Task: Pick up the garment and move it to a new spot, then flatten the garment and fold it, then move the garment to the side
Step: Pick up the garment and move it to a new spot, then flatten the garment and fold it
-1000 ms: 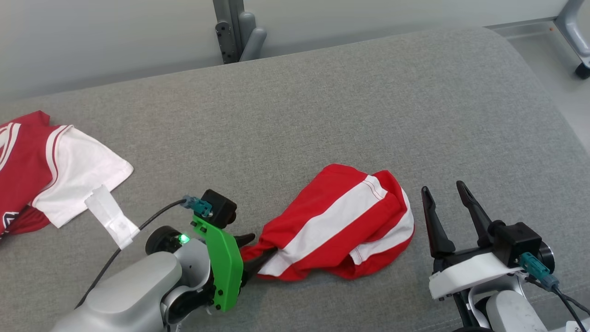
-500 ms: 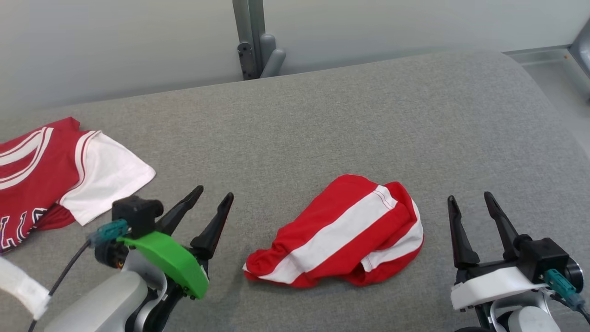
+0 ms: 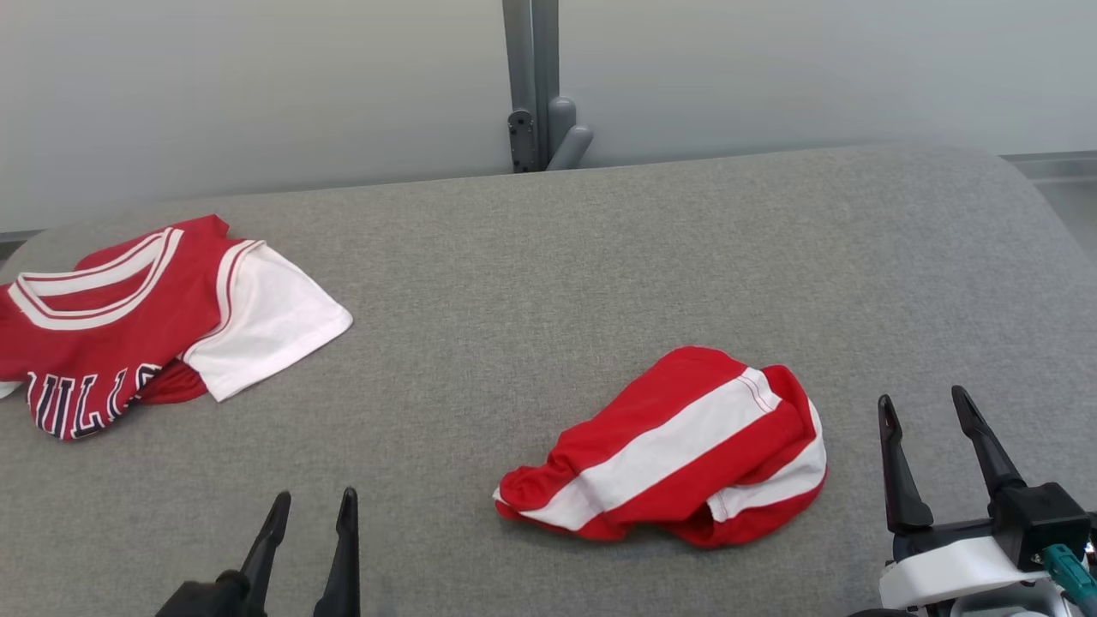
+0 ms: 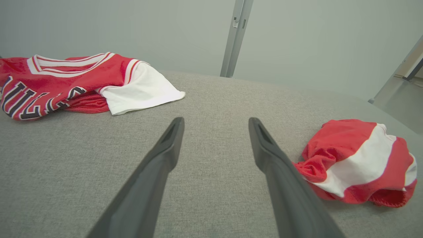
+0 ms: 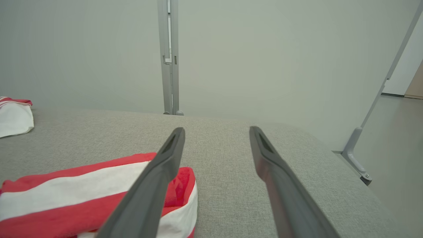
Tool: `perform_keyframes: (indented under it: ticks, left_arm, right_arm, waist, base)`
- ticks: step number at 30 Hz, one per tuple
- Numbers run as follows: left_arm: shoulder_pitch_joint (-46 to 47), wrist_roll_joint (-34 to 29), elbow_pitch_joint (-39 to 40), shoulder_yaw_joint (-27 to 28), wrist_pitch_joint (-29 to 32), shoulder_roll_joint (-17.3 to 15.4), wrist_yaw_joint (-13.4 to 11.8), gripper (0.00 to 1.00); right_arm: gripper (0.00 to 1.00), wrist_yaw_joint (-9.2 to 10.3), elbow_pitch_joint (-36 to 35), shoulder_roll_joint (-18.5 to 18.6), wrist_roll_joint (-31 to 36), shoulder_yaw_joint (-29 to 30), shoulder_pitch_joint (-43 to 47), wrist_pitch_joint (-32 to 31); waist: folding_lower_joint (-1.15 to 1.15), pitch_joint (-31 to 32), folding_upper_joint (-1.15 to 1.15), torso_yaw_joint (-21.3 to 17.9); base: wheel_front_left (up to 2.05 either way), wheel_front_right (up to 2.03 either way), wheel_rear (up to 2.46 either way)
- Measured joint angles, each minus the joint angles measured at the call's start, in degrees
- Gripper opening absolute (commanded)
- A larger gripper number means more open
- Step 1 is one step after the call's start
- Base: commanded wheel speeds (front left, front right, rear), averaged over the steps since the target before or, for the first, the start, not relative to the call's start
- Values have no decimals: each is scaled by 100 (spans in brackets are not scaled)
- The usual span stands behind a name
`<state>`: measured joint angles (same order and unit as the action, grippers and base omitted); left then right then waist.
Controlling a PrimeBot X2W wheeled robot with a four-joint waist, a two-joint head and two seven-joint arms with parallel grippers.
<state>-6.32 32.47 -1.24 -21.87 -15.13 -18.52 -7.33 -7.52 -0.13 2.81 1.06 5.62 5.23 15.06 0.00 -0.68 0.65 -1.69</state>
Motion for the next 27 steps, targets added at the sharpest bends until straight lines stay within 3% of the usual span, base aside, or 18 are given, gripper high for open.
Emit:
perform_keyframes:
  ticks: [7,13,20,27]
  left_arm:
    - [-572,-970,-185,1428,-1,831,643,100]
    - [-717,-1376,-522,2064,-1,1159,1225,100]
    - [-678,-1595,-665,2342,0,1377,1438,100]
    - [-598,-1658,-770,2345,0,1435,1461,100]
  right_arm:
    - [100,0,55,0,77,82,135,1]
    - [100,0,127,-1,65,107,155,0]
    - [100,0,186,0,60,89,154,1]
    - [100,0,215,0,44,37,153,1]
  waist:
    - [0,103,0,190]
    - [0,206,0,274]
    - [0,262,0,314]
    - [0,255,0,297]
  base:
    - [0,0,0]
    - [0,0,0]
    - [0,0,0]
    - [0,0,0]
